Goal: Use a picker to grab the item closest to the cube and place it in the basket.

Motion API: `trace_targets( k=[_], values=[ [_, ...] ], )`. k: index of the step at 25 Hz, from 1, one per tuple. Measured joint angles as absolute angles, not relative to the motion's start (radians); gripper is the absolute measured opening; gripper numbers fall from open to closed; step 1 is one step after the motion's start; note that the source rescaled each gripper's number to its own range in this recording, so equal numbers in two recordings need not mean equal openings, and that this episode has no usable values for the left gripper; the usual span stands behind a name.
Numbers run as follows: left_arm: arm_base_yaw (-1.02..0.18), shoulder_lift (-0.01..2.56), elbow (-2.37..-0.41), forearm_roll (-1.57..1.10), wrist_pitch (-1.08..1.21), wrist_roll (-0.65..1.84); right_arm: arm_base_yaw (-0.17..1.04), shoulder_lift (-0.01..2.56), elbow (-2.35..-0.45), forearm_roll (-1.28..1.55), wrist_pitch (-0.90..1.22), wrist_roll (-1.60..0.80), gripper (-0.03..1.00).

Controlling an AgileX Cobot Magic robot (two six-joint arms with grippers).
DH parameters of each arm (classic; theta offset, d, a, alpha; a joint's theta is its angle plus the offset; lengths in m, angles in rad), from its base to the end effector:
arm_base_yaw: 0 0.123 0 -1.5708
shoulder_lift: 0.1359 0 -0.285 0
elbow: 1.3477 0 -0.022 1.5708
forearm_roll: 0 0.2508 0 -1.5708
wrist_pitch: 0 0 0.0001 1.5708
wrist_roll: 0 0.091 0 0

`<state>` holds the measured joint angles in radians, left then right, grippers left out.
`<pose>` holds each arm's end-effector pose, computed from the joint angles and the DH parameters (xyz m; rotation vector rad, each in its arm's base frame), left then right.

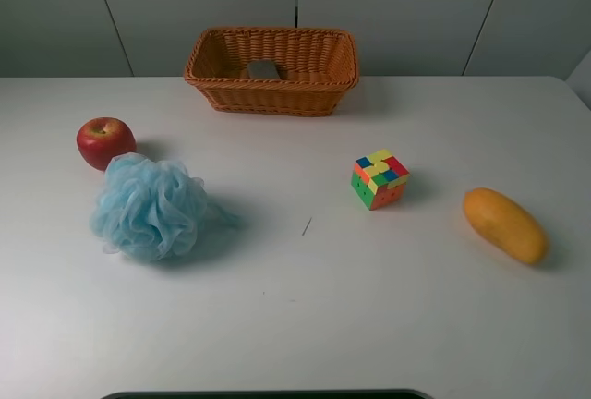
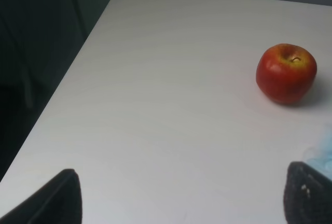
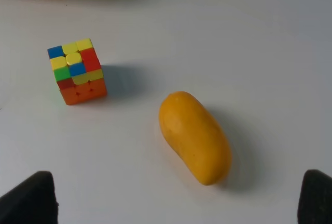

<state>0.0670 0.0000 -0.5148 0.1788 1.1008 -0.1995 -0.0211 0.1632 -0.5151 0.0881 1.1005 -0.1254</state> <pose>-0.0099 0.0138 0.2792 -0.2876 2.0388 0.1328 0.0171 0.0068 0.2778 -0.1145 2.2255 0.0293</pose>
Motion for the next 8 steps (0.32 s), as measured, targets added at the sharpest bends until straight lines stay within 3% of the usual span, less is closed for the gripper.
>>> trace_targets(
  k=[8],
  values=[
    [0.067,0.000,-0.515,0.179,1.101,-0.200,-0.021,0.163,-0.515,0.080,1.101,-0.124,1.00]
  ],
)
